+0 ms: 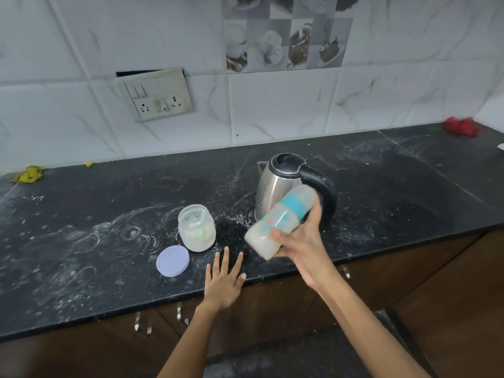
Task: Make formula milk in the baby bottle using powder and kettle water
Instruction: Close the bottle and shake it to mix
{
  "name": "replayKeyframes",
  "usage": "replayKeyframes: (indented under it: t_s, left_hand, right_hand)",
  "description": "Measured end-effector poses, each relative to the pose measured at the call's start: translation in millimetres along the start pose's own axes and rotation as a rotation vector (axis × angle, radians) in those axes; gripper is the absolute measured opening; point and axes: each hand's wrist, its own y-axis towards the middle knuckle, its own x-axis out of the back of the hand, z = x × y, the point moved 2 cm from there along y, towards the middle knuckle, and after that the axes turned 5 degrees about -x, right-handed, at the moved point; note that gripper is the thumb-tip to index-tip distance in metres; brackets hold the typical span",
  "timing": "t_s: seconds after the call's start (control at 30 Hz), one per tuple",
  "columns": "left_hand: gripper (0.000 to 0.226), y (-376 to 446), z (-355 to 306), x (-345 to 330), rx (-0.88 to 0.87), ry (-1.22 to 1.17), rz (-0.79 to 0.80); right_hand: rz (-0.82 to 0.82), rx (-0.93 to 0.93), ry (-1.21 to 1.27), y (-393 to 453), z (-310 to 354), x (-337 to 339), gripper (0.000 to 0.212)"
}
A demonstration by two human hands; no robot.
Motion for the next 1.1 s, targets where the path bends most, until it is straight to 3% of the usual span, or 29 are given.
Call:
replayKeyframes:
  t_s: [0.1,0.23,0.37,0.4,0.53,0.63,0.7,0.83,0.93,1.0,1.1]
  left_hand:
    - [0.058,-1,2,0,0.017,-0.014,0.003]
    - [0.057,1,1,0,0.005,-0.005,-0.008]
    - [0.063,-1,0,2,0.01,0.041,0.026]
    - [0.064,-2,1,3,0.007,0.033,0.019]
    - [0.057,-2,-2,4,-0.009,-0.006,-0.008]
    - [0.061,-3,-2,4,0.004,-0.001,0.013]
    - [0.061,-3,0,3,0.003,0.019,0.012]
    - [0.057,-3,-1,3,-0.009,-0.015,-0.014]
    - [0.059,-3,0,2,0.001,0.006,0.004]
    - [0.06,-3,1,1,0.001,0.03,0.008]
    - [0.057,-3,0,2,-0.004,-0.006,-0.026]
  right_hand:
    - [0.133,-0.072,-0.065,-7,-11,-9,0.112]
    - [-0.074,-0.002,0.153,-2,-4,-2,0.094]
    - [0.177,-0.113,-0.112,-15,-19,-5,0.106]
    - [0.166,-0.08,-0.107,-15,-18,-4,0.105]
    - [-0.128,0.007,0.174,-5,-6,4,0.089]
    - [0.075,-0.149,-0.106,-11,-15,1,0.1]
    - [0.136,-0.103,-0.179,-13,-11,2,0.103]
    - [-0.162,0.018,0.151,0,3,6,0.091]
    - [0.029,-0.136,-0.097,-8,-8,3,0.102]
    - [0.127,-0.116,-0.201,-14,-8,1,0.104]
    - [-0.105,0.042,0.067,-5,3,6,0.091]
